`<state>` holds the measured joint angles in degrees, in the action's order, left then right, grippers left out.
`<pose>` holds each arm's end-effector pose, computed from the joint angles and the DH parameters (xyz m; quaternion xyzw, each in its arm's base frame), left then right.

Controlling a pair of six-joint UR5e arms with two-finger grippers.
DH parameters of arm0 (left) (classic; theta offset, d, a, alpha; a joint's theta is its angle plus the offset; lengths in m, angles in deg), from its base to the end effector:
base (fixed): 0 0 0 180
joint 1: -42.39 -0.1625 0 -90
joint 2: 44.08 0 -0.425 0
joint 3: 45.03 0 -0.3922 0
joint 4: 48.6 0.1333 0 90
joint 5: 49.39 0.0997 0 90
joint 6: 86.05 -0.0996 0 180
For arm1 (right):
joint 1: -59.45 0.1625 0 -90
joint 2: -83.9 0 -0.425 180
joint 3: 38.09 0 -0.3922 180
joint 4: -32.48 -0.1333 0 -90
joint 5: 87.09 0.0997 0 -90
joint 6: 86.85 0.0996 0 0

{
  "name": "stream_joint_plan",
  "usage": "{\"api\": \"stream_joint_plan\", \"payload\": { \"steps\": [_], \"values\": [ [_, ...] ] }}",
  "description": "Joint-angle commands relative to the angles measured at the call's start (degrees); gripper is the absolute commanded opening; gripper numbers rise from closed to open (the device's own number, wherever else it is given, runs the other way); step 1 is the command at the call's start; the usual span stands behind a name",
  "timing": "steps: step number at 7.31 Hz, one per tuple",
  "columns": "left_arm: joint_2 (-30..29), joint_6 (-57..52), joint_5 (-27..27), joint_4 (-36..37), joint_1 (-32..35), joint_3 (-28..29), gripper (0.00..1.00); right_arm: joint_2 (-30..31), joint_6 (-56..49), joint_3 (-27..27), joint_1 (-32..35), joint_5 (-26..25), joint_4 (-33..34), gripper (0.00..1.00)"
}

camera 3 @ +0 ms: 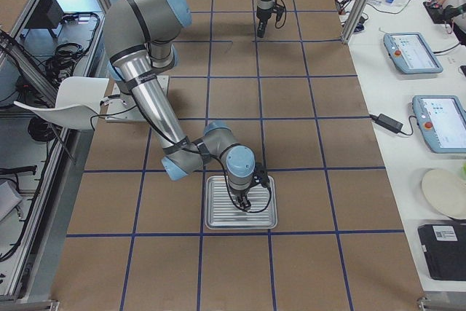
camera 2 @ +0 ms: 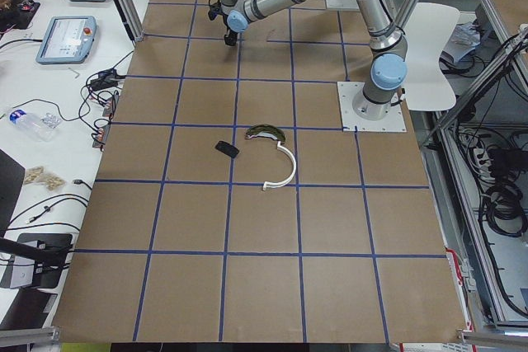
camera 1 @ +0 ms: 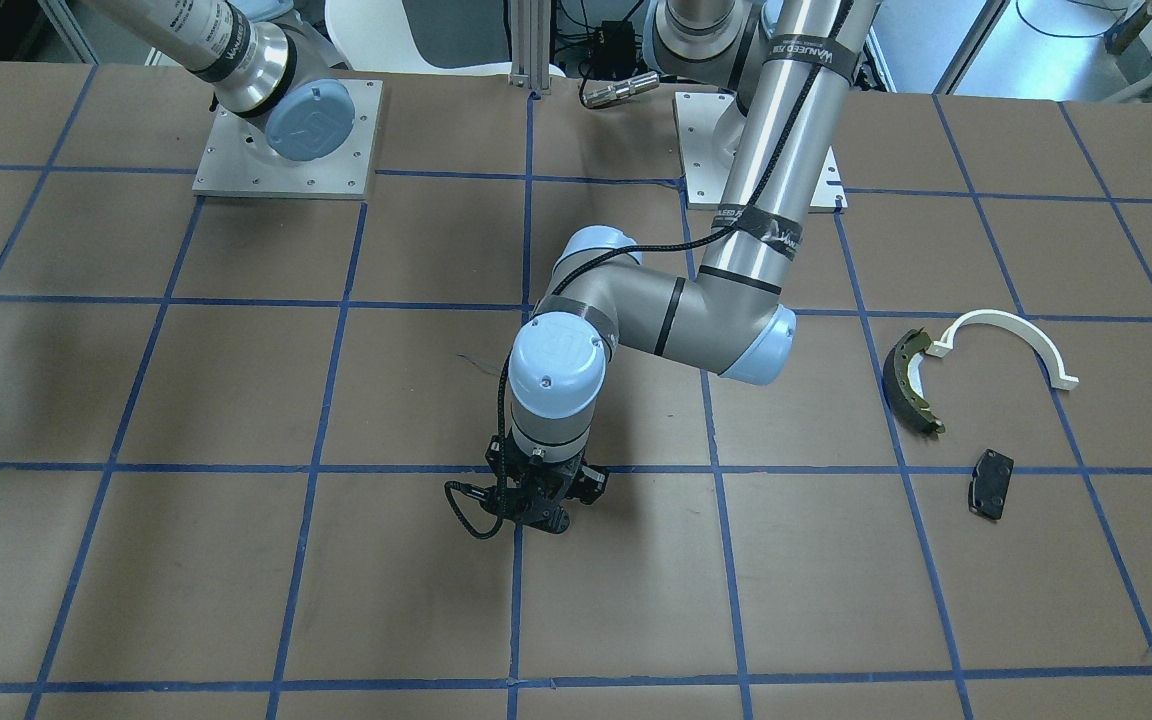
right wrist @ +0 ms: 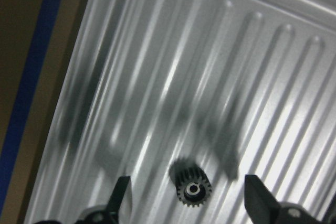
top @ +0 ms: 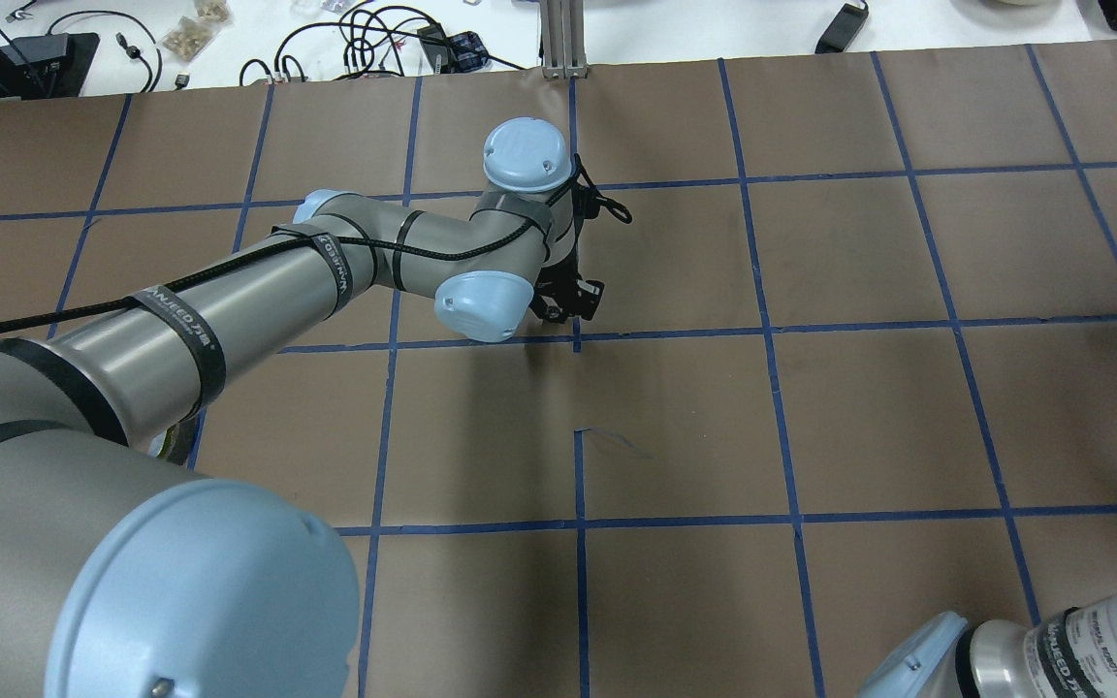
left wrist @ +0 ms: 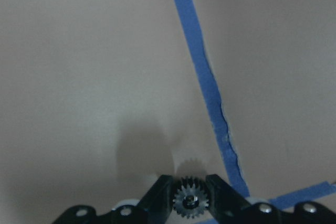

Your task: Place bearing gear from tray to pile

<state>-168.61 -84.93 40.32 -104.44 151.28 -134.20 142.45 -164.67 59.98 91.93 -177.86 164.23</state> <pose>-0.3428 -0.5884 0.1962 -0.1545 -0.9880 0.0035 0.0032 -0.4587 -0.4484 0.1799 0.1761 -0.9842 0.0012 0.0206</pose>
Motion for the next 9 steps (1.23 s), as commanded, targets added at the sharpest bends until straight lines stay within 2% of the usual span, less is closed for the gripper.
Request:
{"api": "stream_joint_plan", "payload": {
  "steps": [1, 2, 4, 5, 6, 7, 8, 9],
  "values": [
    [1.0, -0.3, 0.7, -11.2, -1.1, 7.2, 0.00, 0.1, 0.8, 0.6, 0.0, -0.4, -0.2, 0.73],
    [1.0, -1.9, 0.6, -13.8, -5.1, 10.5, 0.00, 0.0, 0.8, 0.6, 0.0, -0.3, 0.2, 0.59],
    [3.0, -9.4, 0.6, -15.1, -13.5, 11.2, 0.00, 0.0, 0.8, 0.4, 0.0, -0.2, 0.4, 0.26],
    [4.2, -12.4, 0.7, -17.3, -17.8, 10.8, 0.00, 0.1, 0.8, 0.3, 0.0, -0.3, 0.4, 0.18],
    [5.3, -16.6, 0.8, -19.7, -22.2, 10.4, 0.00, 0.3, 0.8, 0.3, 0.0, -0.3, 0.3, 0.12],
    [6.4, -21.4, 1.9, -21.1, -26.9, 10.2, 0.00, 0.5, 1.3, 0.5, 0.0, -0.6, -0.6, 0.12],
    [7.0, -28.1, 3.6, -21.5, -31.9, 9.6, 0.00, 3.3, 4.2, 0.6, 0.8, -1.4, -3.2, 0.12],
    [7.7, -33.0, 3.8, -21.5, -36.4, 8.7, 0.00, 7.4, 10.3, 0.7, 4.1, -1.5, -9.9, 0.12]
  ]
}}
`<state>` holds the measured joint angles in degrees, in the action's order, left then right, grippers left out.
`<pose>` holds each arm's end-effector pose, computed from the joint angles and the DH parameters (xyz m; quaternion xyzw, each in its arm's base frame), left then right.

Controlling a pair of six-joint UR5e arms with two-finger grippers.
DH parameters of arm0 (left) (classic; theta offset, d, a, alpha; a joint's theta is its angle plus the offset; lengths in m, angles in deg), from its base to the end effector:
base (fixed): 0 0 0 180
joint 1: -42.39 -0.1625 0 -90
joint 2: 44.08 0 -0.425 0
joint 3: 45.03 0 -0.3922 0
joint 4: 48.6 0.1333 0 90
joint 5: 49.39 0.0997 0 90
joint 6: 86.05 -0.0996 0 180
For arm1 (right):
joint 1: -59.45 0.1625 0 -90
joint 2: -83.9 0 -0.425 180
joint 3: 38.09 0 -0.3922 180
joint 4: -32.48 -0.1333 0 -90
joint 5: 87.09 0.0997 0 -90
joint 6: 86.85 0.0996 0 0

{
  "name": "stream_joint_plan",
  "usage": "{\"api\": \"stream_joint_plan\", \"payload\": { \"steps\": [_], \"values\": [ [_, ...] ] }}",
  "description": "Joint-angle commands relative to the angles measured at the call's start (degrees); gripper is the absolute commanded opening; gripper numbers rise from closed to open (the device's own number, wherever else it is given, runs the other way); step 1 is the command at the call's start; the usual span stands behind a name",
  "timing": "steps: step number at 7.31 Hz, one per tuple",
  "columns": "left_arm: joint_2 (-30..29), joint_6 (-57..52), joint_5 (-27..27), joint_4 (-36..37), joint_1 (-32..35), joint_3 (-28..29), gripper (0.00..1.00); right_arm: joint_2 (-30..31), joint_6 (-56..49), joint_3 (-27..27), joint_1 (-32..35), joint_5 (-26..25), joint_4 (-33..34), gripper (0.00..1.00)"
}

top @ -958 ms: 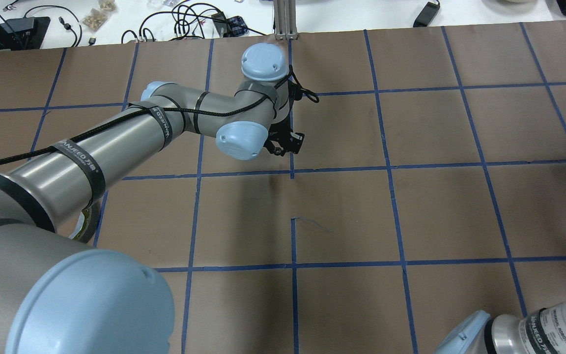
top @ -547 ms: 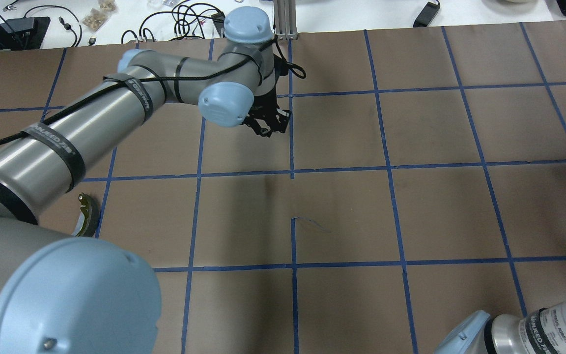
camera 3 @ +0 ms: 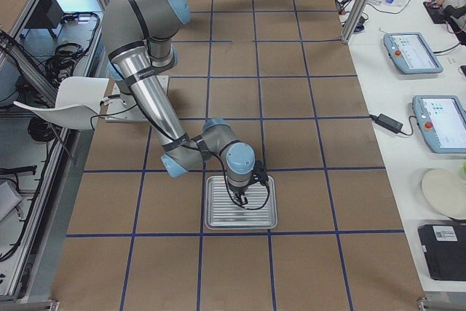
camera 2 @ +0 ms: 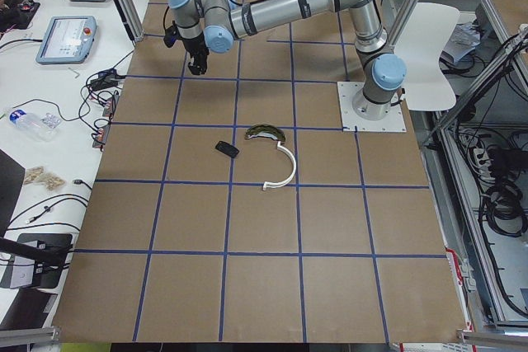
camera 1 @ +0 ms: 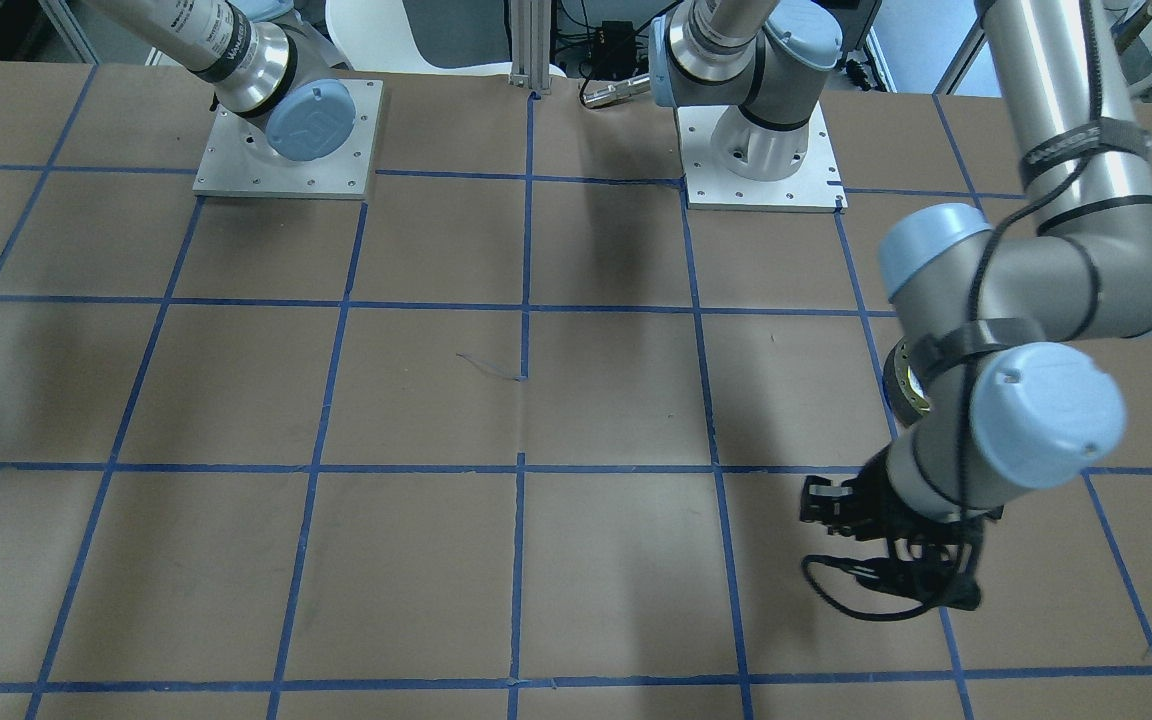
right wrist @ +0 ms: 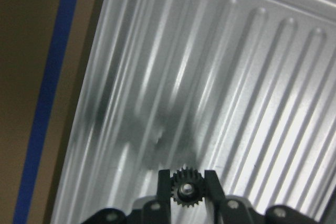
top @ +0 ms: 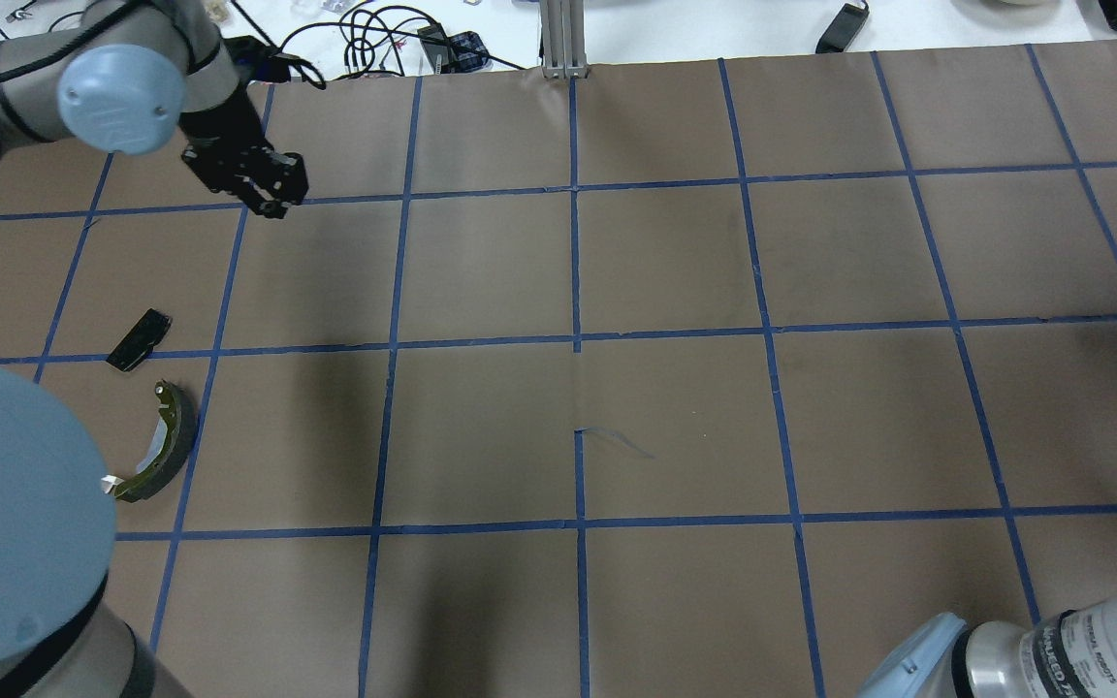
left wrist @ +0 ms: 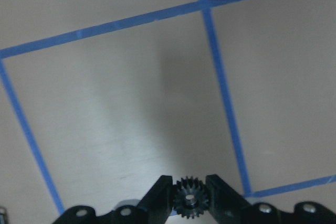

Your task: Place bearing gear from tray to pile

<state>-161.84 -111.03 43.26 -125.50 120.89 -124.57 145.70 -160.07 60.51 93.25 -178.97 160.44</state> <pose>0.0064 -0.6769 0.3154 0.1181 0.9921 0.0420 0.0105 -0.4400 -0.4511 0.2046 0.1478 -0.9888 -0.0105 0.0162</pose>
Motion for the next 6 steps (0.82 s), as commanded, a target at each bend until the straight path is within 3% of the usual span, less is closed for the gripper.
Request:
{"api": "stream_joint_plan", "payload": {
  "steps": [1, 3, 6],
  "values": [
    [1.5, -9.8, 0.9, -0.5, -10.3, -2.8, 0.00, 8.9, 11.8, 0.3, 7.2, -0.5, -10.3, 0.12],
    [3.5, -13.5, 3.4, 0.2, -16.5, -9.3, 0.00, 16.4, 29.0, 2.6, 17.0, -0.6, -19.2, 0.13],
    [4.6, -14.6, 3.3, 2.4, -21.9, -19.2, 0.00, 23.4, 63.3, 11.1, 36.2, 0.3, -18.7, 0.12]
  ]
}}
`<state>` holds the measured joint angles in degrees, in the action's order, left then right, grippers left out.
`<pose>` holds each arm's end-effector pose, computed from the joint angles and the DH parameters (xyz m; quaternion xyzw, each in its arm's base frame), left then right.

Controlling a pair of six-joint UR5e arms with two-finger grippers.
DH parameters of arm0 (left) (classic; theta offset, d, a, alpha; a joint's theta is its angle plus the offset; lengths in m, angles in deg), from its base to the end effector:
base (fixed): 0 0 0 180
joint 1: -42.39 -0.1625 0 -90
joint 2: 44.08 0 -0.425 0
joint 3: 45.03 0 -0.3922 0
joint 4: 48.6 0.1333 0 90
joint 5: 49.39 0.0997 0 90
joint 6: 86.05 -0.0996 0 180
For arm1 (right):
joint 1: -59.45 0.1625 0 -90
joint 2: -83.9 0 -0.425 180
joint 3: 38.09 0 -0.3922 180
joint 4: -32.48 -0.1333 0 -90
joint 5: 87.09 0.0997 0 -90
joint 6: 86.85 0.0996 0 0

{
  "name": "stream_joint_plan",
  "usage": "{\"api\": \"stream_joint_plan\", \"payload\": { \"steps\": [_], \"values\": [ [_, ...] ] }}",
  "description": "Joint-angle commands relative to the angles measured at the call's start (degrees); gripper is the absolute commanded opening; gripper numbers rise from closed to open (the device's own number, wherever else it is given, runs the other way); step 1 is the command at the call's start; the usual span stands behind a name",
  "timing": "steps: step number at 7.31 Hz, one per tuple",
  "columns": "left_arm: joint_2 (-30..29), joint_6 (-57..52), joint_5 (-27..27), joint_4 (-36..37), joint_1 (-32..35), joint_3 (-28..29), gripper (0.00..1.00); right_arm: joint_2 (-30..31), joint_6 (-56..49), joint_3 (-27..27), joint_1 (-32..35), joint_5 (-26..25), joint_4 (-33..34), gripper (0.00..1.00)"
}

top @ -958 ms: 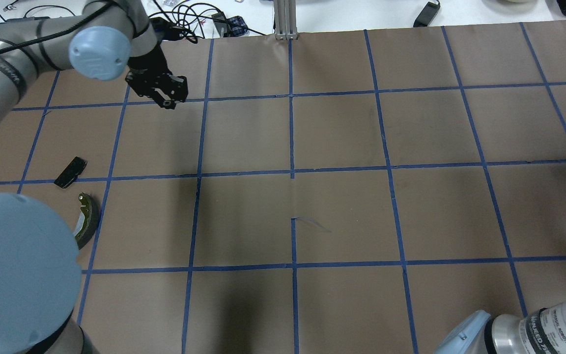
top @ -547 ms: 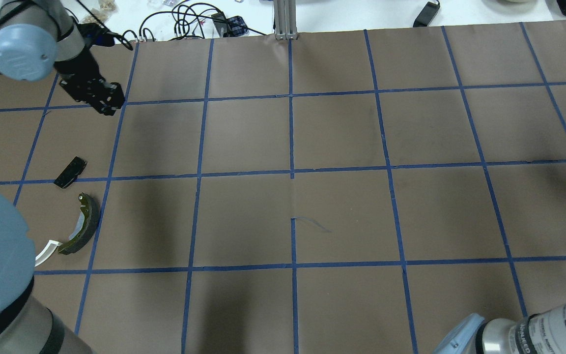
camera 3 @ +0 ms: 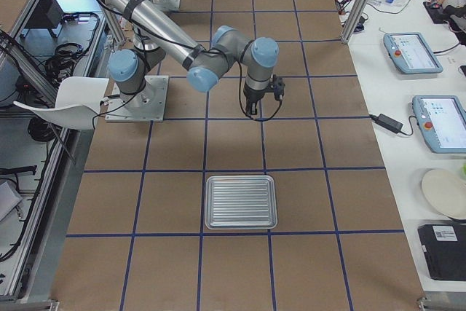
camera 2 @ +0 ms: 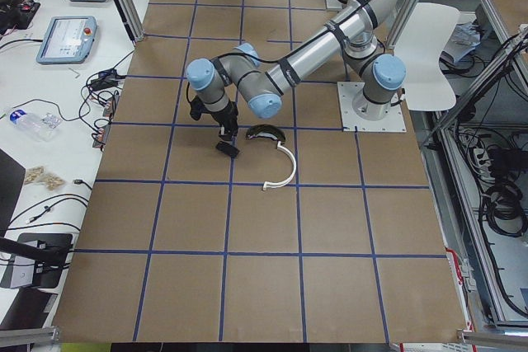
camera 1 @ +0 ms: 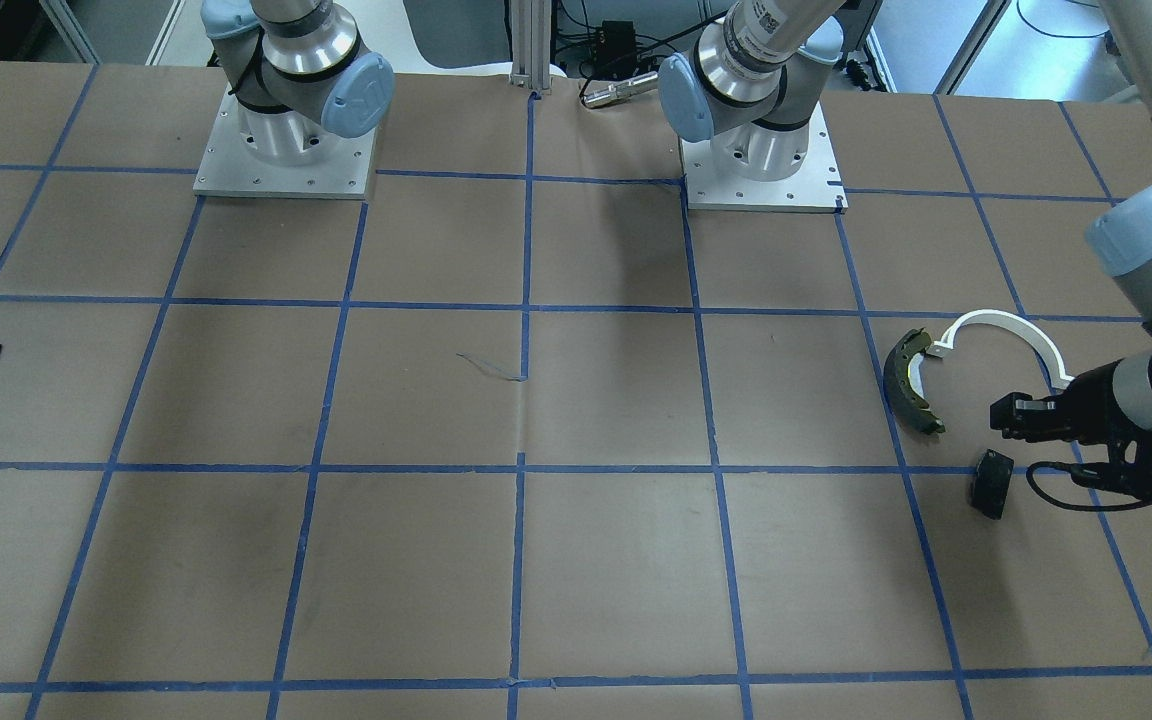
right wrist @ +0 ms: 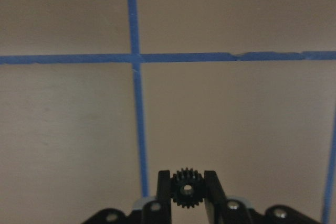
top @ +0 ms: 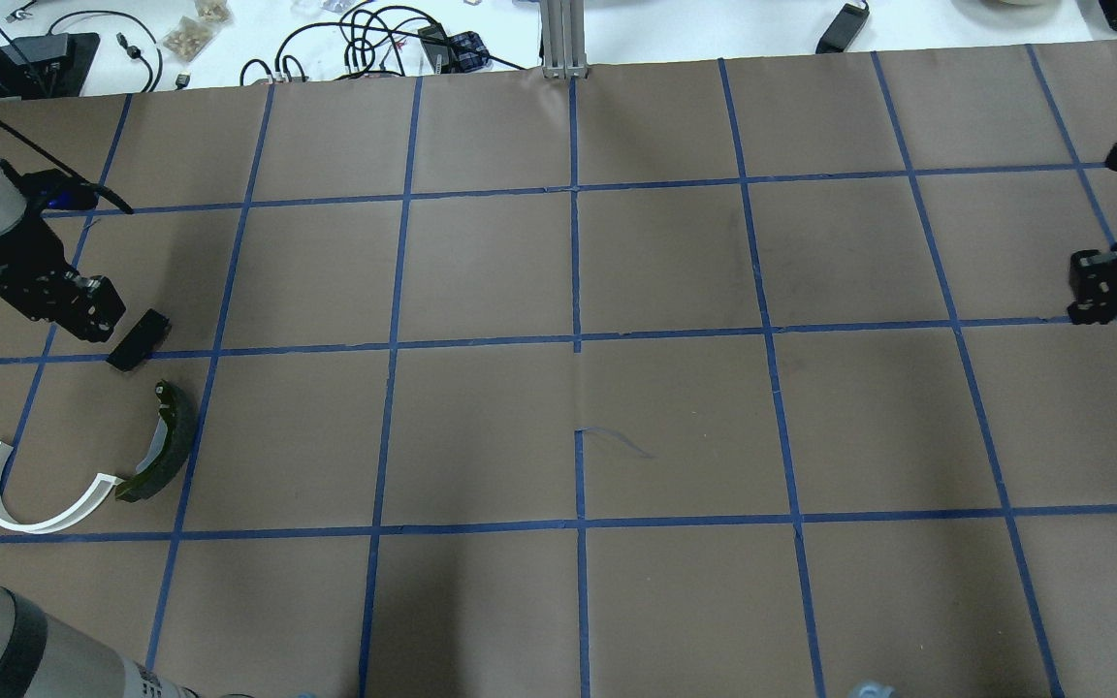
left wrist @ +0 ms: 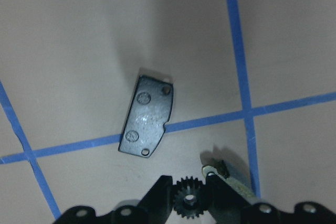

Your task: Place bearing gear from tray to pile

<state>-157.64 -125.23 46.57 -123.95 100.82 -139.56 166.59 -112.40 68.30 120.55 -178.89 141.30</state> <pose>0.2040 -0.5669 0.2479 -0.0719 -0.9892 -0.1252 0.0256 -0.1296 -0.5042 0.3187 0.0285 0.9986 0.0450 0.0055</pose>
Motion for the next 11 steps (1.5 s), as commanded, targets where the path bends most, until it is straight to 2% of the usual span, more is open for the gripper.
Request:
{"api": "stream_joint_plan", "payload": {
  "steps": [1, 3, 4, 5, 7, 8, 9, 10, 11],
  "values": [
    [0.7, -0.7, 0.1, 4.4, -2.3, -6.9, 0.00, 2.0, 27.2, 3.6, 16.9, 0.3, 1.7, 0.13],
    [-0.7, -0.7, 0.1, 14.7, -3.5, -12.1, 0.00, -3.6, 48.7, 3.6, 29.8, 1.6, 10.9, 0.13],
    [-0.3, -0.7, 0.2, 17.8, -3.6, -14.7, 0.00, -6.5, 55.9, 3.2, 35.3, 4.4, 16.2, 0.13],
    [0.7, -0.6, 0.3, 18.0, -3.5, -16.1, 0.00, -10.2, 61.4, 2.5, 39.0, 4.5, 21.8, 0.18],
    [0.9, -0.6, 0.4, 17.7, -3.5, -16.6, 0.00, -17.0, 64.9, -2.4, 45.1, 4.9, 24.7, 0.18],
    [1.0, -0.6, 1.0, 17.7, -3.6, -16.6, 0.00, -19.6, 65.5, -4.7, 46.5, 7.3, 24.6, 0.18],
    [1.0, -1.0, 4.8, 17.9, -3.8, -16.5, 0.00, -21.2, 65.5, -5.9, 46.8, 10.3, 24.6, 0.18],
    [0.9, -1.0, 4.9, 17.9, -4.0, -16.6, 0.00, -21.9, 65.3, -6.8, 46.8, 14.6, 24.7, 0.18],
    [0.9, -1.0, 4.8, 18.0, -4.0, -16.5, 0.22, -22.6, 65.3, -6.8, 46.7, 14.9, 24.6, 0.19]
  ]
}}
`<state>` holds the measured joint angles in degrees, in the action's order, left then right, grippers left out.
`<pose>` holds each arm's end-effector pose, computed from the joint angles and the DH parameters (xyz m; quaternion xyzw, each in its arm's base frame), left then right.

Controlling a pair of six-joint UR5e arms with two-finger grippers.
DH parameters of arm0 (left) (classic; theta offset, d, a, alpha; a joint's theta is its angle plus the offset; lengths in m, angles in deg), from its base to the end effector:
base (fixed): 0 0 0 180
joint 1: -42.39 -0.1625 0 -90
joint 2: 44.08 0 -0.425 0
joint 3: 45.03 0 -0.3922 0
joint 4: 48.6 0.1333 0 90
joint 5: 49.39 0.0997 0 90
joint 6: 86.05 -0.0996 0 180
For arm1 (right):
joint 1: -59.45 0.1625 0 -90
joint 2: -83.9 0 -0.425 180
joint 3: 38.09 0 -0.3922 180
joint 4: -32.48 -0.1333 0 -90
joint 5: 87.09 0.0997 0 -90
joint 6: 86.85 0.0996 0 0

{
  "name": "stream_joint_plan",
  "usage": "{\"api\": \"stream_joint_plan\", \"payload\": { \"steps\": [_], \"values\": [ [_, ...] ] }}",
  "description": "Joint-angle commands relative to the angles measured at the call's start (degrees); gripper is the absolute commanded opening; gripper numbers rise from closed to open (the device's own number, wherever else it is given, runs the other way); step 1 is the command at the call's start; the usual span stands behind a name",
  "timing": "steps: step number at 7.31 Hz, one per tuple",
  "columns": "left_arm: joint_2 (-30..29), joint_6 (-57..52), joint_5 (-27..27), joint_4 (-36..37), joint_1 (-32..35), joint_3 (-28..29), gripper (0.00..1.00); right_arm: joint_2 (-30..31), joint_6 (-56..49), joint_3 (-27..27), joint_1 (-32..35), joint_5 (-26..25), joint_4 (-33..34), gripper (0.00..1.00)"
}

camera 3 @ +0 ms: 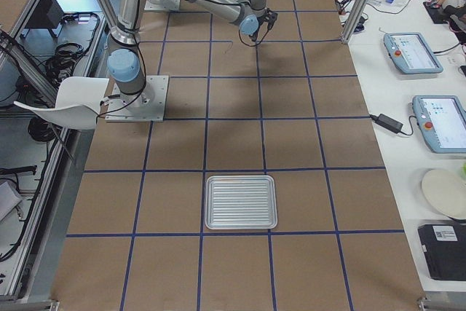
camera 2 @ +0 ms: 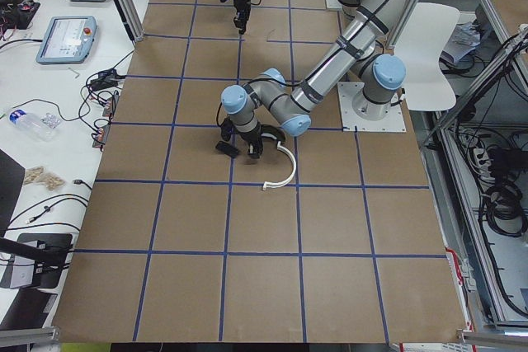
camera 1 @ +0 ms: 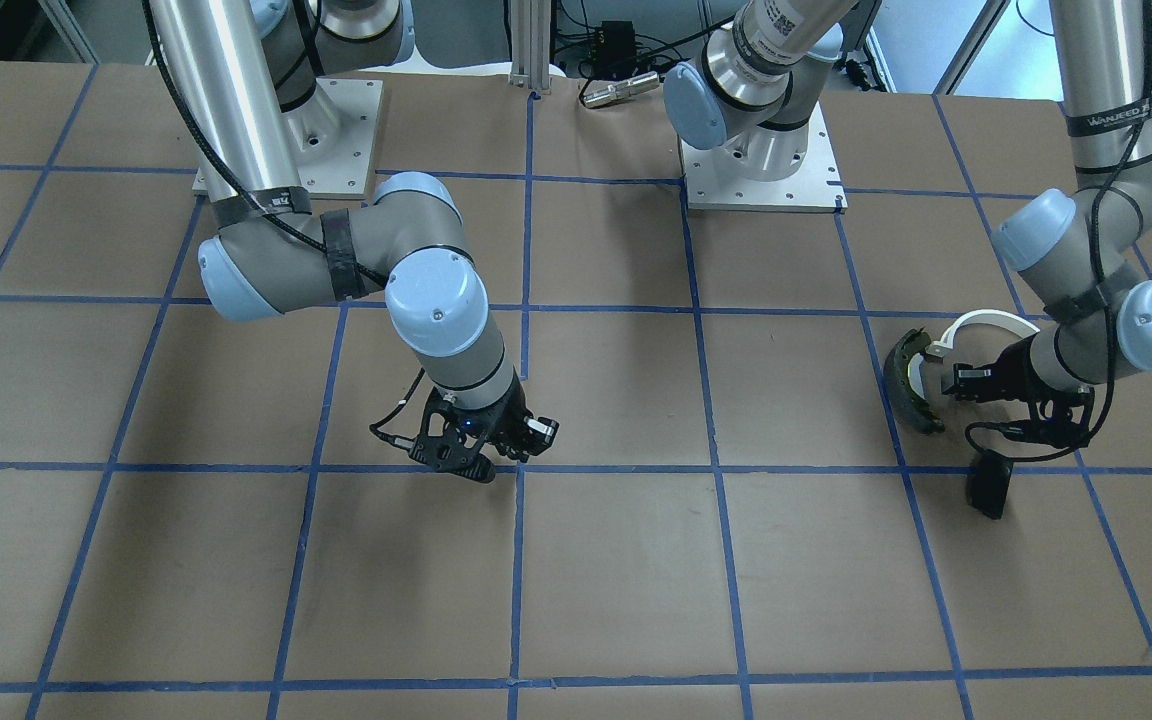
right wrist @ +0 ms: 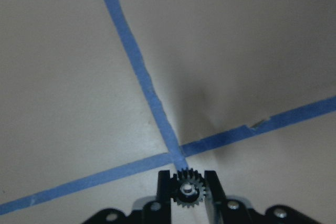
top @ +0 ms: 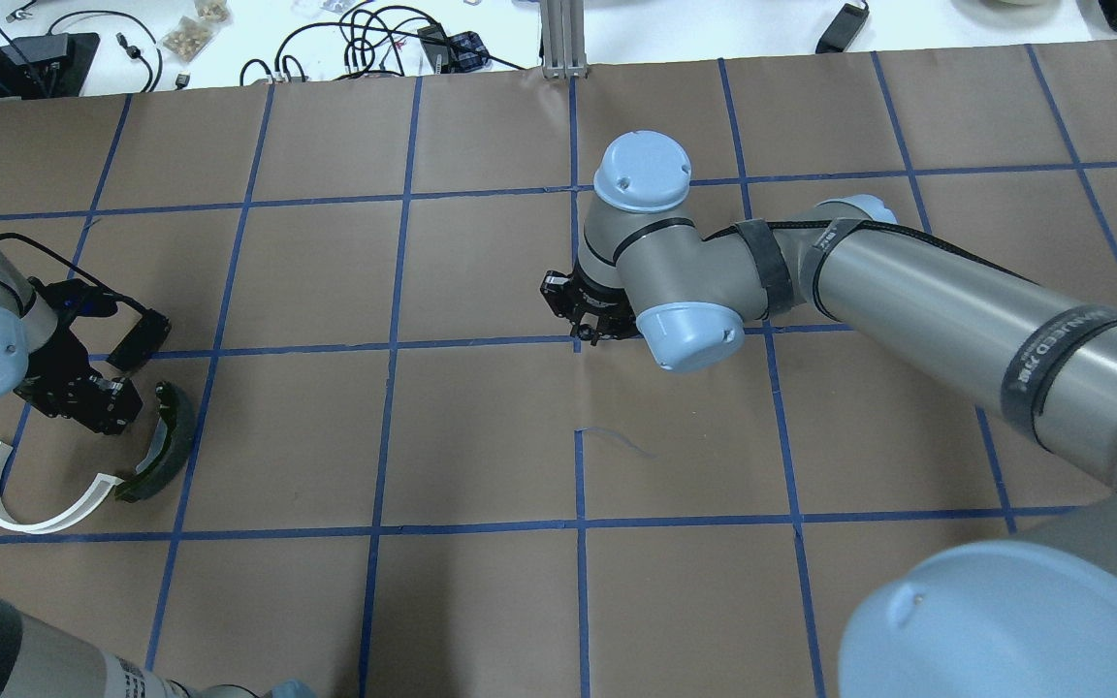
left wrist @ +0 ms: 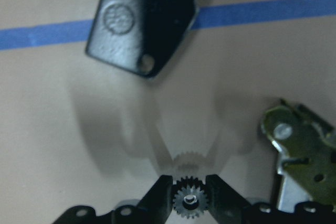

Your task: Place bearing gear from tray to pile

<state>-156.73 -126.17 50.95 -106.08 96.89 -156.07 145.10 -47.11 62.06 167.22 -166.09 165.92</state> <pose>0.2115 -0.4953 0.1684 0.0487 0.9900 0.1316 0.0114 0.3333 -0.5409 0.1987 0.1858 0.9771 0.0119 0.1027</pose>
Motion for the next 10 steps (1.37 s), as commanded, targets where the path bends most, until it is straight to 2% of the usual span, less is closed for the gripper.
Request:
{"api": "stream_joint_plan", "payload": {
  "steps": [1, 2, 4, 5, 6, 7, 9, 10],
  "values": [
    [-0.1, -0.1, 0.1, 0.0, 0.0, 0.0, 0.81, -1.2, 0.2, -0.5, 0.1, 2.8, 0.0, 0.69],
    [0.0, -0.2, 0.1, 0.0, 0.0, 0.0, 0.91, -1.1, 0.2, 0.0, 0.1, 1.8, -0.2, 1.00],
    [1.2, 0.0, 0.8, 0.0, 0.6, 0.8, 0.94, -0.3, -3.3, -0.9, -0.9, 1.3, -0.8, 1.00],
    [2.6, 0.7, 0.2, -0.3, 1.2, 1.4, 1.00, 1.0, -7.4, -1.9, -2.4, -0.4, -1.3, 1.00],
    [3.9, 0.9, 0.0, -0.7, 2.5, 2.7, 1.00, 3.9, -9.9, -3.0, -6.1, -1.2, -6.1, 1.00],
    [5.2, 3.6, -0.1, -0.9, 5.3, 4.3, 1.00, 8.6, -18.8, -3.8, -10.1, -1.2, -13.9, 1.00],
    [6.9, 16.5, -3.8, -3.9, 14.0, 7.1, 1.00, 17.3, -35.3, -4.4, -19.9, -1.5, -28.7, 1.00],
    [6.8, 20.9, -3.8, -6.7, 20.1, 9.5, 1.00, 21.4, -37.4, -5.4, -22.1, -3.6, -32.8, 1.00]
  ]
}}
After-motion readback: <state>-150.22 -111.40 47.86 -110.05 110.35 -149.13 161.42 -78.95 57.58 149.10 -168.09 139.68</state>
